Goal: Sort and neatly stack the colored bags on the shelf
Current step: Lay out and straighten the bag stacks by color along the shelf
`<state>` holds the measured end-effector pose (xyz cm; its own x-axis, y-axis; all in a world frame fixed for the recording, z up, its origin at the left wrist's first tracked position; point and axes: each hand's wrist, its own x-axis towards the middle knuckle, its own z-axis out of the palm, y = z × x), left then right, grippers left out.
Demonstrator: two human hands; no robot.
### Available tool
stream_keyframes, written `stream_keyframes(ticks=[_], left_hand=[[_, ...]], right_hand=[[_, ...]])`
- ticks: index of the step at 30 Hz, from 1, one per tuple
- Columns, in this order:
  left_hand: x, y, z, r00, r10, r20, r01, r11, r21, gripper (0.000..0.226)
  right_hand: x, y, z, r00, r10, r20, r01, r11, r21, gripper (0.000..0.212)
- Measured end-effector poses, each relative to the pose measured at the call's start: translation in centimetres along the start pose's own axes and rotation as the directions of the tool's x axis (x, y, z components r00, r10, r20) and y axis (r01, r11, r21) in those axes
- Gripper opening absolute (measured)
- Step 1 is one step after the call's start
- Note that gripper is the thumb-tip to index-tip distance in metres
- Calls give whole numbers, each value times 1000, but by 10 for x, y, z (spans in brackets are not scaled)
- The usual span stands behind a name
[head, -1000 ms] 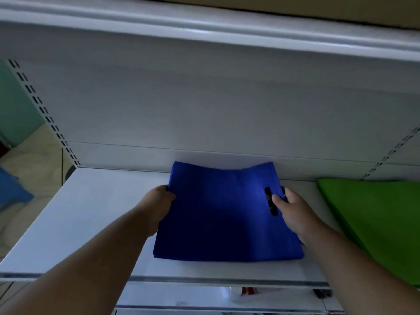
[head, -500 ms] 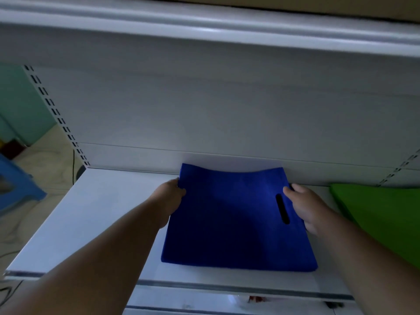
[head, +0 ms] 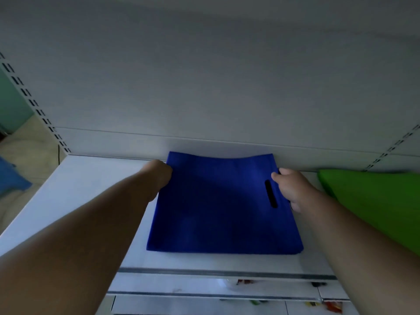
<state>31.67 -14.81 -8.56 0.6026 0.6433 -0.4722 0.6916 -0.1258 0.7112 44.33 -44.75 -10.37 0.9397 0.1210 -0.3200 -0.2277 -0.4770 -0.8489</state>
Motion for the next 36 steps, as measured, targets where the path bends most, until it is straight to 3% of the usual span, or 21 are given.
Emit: stream_keyframes(ticks=[3,8,12,17,22,25,27,31,36], left_hand=[[-5,6,7,997,28,-69,-14,981,192,19],[4,0,13,996,48,-80,-38,991,129,30],[12,-2,3,998,23,56,-20,997,-68,26],[-7,-18,-9,993,66,95,-45,976,-212,17],[-74,-65,-24,978,114,174,-62,958,-282,20],[-102,-90,-27,972,147,182,-100,965,-242,26],[-110,-100,-28,977,144,156,-126,985,-117,34],[-117,-100,-24,966,150,210,-141,988,-56,32],[-123,-92,-17,976,130,175,-127,991,-29,19]], right_hand=[[4,-2,2,1000,18,-20,-18,999,-33,52],[6,-7,3,998,55,34,-53,997,-53,37],[7,-16,0,990,86,108,-81,995,-50,33],[-15,-9,-4,999,21,46,-22,999,26,61],[-86,30,-22,997,-70,34,63,985,163,48],[-132,46,-25,991,-129,35,129,991,27,52],[-151,52,-24,979,-189,72,196,975,-106,70],[-156,57,-18,969,-203,143,240,910,-337,114],[-148,55,-18,950,-286,124,310,827,-468,119]])
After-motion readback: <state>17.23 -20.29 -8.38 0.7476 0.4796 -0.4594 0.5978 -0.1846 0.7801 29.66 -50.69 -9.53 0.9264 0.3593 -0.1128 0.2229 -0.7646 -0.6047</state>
